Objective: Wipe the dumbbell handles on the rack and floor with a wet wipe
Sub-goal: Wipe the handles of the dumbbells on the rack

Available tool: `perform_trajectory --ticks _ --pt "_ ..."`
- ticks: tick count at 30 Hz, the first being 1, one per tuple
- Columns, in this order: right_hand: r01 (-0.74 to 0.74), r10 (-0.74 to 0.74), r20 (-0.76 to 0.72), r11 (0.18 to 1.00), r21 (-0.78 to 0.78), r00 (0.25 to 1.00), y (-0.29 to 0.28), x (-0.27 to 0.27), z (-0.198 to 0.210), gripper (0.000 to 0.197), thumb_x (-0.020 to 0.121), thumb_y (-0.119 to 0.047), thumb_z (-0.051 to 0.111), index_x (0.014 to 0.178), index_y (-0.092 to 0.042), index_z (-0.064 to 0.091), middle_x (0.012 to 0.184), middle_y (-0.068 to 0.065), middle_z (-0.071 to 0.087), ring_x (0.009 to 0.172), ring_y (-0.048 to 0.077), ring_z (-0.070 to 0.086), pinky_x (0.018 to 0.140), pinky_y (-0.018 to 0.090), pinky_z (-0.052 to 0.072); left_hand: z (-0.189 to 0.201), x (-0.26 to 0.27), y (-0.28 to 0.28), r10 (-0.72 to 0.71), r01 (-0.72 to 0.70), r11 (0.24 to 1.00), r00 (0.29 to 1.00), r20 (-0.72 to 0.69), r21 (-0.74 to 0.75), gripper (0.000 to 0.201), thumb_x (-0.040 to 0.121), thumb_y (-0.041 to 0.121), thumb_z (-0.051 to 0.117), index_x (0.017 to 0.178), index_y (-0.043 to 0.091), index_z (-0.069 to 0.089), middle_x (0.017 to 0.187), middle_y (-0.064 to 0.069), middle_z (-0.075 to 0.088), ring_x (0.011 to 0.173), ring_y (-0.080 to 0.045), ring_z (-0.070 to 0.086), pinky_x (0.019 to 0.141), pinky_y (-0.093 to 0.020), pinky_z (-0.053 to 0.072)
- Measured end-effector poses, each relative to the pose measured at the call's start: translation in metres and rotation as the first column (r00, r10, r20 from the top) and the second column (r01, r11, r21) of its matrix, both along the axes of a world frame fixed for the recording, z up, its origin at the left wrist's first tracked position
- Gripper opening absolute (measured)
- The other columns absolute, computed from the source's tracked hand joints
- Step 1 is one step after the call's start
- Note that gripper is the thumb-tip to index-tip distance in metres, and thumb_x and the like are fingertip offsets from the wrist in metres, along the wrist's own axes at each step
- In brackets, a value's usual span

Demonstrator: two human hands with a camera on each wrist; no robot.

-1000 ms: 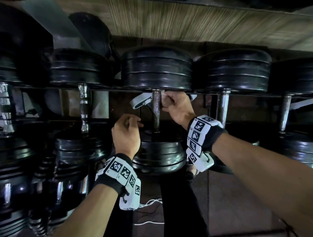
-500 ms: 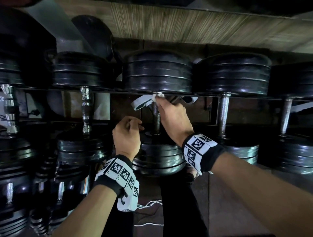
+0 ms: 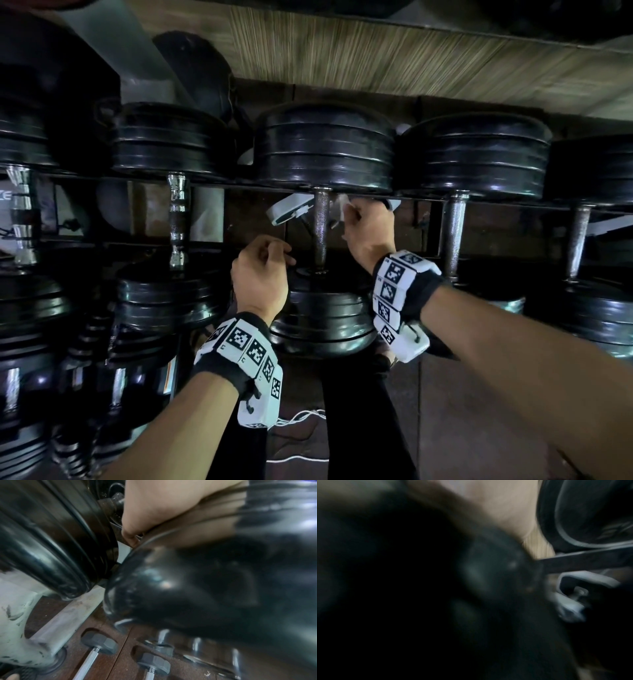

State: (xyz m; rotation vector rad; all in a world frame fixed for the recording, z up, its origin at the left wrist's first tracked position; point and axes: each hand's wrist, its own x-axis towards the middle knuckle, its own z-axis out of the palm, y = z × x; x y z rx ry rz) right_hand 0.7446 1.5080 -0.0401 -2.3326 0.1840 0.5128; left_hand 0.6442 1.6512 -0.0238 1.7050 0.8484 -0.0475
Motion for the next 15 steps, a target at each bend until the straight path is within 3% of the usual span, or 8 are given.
perform_trajectory --ticks 2,3,5,8,12,15 --pt "-0.073 0.073 -0.026 0.997 -0.015 0.997 0.007 0.011 0.003 0.033 0.1 -0.028 0.052 0.071 -0.017 0.061 0.084 0.019 0.072 0.08 0.037 0.069 0.071 0.034 0.053 0.001 0.0 0.0 0.002 -0.002 1.0 1.0 -0.012 -0.002 0.026 0.078 0.033 0.043 0.07 0.024 0.066 0.06 0.003 0.07 0.067 -0.019 0.069 0.079 -0.047 0.056" --pt "-0.092 0.093 -0.016 0.996 0.003 0.996 0.009 0.014 0.004 0.03 0.1 -0.021 0.052 0.075 -0.012 0.066 0.082 0.017 0.072 0.08 0.036 0.069 0.07 0.032 0.052 0.002 0.0 -0.001 0.004 -0.004 1.0 1.0 -0.015 -0.005 0.025 0.079 0.031 0.044 0.069 0.024 0.066 0.06 0.003 0.07 0.067 -0.019 0.069 0.079 -0.047 0.056" --pt "-0.095 0.098 -0.026 0.992 0.079 0.995 0.01 0.017 0.002 0.025 0.099 -0.014 0.053 0.081 -0.009 0.071 0.073 0.006 0.068 0.076 0.031 0.07 0.077 0.04 0.058 0.002 0.0 -0.001 0.01 -0.011 1.0 1.0 -0.009 -0.012 0.026 0.078 0.032 0.043 0.069 0.024 0.066 0.06 0.003 0.07 0.066 -0.019 0.069 0.079 -0.047 0.056" --pt "-0.028 0.033 -0.029 0.984 0.177 0.999 0.008 0.01 -0.004 0.027 0.098 -0.013 0.057 0.076 -0.025 0.067 0.065 -0.013 0.057 0.068 0.018 0.062 0.079 0.052 0.06 0.003 0.0 0.0 0.016 -0.016 1.0 1.0 0.011 -0.019 0.028 0.076 0.034 0.042 0.068 0.024 0.066 0.059 0.003 0.069 0.065 -0.021 0.069 0.077 -0.048 0.056" --pt "-0.043 0.022 0.111 0.981 0.19 0.994 0.007 -0.001 0.001 0.02 0.094 -0.017 0.052 0.083 -0.015 0.069 0.075 0.002 0.066 0.075 0.026 0.069 0.076 0.052 0.06 0.002 -0.001 0.0 0.001 -0.001 1.0 0.999 0.034 -0.013 0.029 0.075 0.036 0.041 0.068 0.024 0.066 0.061 0.003 0.069 0.066 -0.021 0.07 0.075 -0.049 0.056" --pt "-0.086 0.05 0.219 0.984 0.158 0.974 0.01 -0.011 0.014 0.025 0.095 -0.021 0.049 0.089 -0.01 0.07 0.076 0.006 0.068 0.07 0.027 0.07 0.072 0.047 0.061 0.0 -0.001 0.001 -0.006 0.006 1.0 0.999 0.039 0.002 0.029 0.076 0.036 0.041 0.069 0.023 0.066 0.061 0.003 0.069 0.065 -0.02 0.07 0.075 -0.047 0.056"
